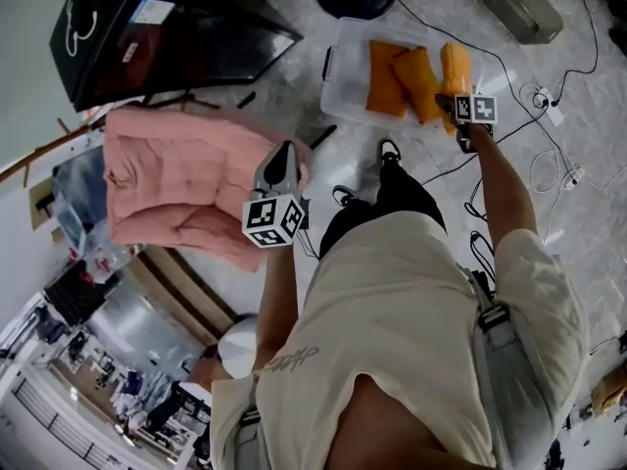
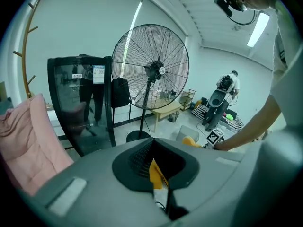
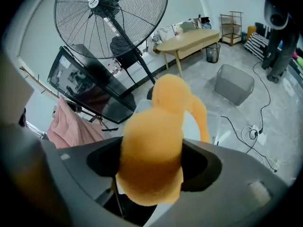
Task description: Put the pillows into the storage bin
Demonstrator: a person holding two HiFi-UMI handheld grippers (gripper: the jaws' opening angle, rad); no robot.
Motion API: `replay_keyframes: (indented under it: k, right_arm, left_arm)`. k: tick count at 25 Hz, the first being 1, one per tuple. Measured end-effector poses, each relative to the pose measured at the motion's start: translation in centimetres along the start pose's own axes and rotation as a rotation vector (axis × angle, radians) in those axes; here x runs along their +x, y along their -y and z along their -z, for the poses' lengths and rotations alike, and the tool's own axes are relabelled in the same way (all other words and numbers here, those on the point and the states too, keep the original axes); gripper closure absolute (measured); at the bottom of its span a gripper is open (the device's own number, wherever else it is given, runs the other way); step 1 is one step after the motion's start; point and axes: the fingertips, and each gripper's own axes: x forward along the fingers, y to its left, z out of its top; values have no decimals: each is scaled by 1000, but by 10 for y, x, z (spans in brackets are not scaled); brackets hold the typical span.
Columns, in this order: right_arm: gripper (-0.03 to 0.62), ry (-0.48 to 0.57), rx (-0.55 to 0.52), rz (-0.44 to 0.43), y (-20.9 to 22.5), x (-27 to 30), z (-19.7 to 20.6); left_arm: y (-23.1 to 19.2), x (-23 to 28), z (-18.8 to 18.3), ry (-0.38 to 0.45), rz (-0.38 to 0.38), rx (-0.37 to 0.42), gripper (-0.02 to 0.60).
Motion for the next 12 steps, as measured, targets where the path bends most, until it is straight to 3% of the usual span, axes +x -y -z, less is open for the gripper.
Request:
replay_keyframes:
  k: [3, 12]
  right_arm:
    - [220, -23, -35, -6, -9, 10, -6]
    - [220, -30, -98, -67, -42, 22, -10]
  left_arm:
    - [-3, 2, -2, -4, -12, -8, 565]
    - [-7, 0, 0, 2, -41, -37, 565]
